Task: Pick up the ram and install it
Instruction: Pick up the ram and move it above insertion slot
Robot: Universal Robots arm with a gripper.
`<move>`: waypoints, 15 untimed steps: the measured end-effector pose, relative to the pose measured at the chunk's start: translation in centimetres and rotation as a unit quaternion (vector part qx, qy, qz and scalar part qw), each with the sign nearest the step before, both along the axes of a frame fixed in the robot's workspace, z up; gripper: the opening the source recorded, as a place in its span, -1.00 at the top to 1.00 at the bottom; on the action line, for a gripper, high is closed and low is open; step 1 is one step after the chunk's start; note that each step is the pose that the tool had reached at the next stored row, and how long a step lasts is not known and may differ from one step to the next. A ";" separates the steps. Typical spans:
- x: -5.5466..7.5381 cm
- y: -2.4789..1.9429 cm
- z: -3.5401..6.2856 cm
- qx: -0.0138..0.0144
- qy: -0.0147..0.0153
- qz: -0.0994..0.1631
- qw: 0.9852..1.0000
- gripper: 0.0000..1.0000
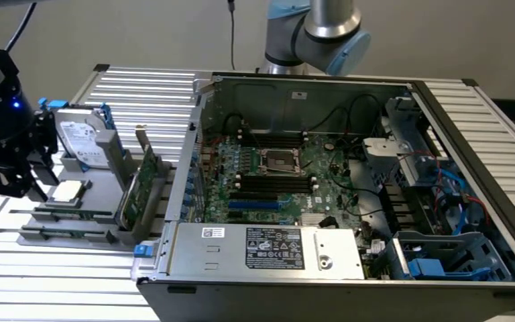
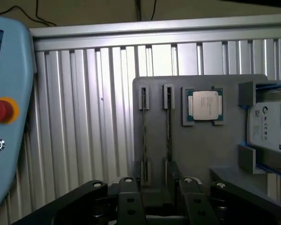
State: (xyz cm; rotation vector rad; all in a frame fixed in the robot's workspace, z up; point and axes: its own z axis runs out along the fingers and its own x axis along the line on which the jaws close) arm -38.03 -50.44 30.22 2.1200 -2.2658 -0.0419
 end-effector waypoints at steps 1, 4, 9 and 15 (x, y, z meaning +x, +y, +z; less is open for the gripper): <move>0.0 0.00 -0.18 0.000 0.000 0.000 1.000 0.27; 0.0 -0.01 -0.74 0.000 0.000 0.000 1.000 0.27; 0.0 -0.03 -1.65 0.000 0.000 0.000 1.000 0.27; 0.0 -0.06 -2.73 0.000 0.000 0.000 1.000 0.27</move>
